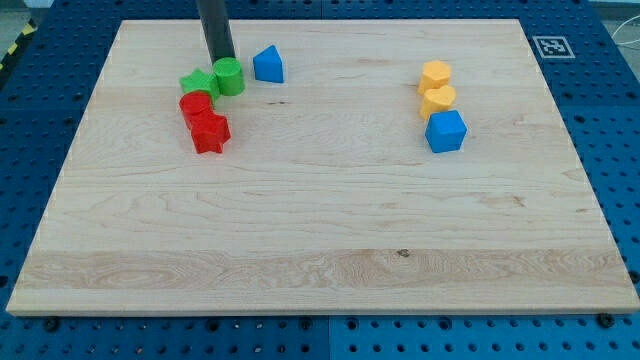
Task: Push blue triangle closer to the green circle
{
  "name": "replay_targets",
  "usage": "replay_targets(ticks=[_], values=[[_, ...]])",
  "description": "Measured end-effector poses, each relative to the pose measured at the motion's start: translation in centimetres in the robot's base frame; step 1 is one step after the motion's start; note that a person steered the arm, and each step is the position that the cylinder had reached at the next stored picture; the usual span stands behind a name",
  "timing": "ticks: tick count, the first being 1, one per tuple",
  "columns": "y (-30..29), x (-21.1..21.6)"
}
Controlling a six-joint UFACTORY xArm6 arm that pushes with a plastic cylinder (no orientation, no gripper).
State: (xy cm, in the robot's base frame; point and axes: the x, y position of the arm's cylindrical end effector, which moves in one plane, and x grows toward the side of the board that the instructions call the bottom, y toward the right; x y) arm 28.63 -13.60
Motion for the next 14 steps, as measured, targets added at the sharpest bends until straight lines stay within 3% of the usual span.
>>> replay_targets(ticks=[5, 9, 10, 12, 14], values=[[1.5, -3.9], [5.8, 0.2], [6.9, -1.9], [15.0, -2.6], [13.7, 1.1]])
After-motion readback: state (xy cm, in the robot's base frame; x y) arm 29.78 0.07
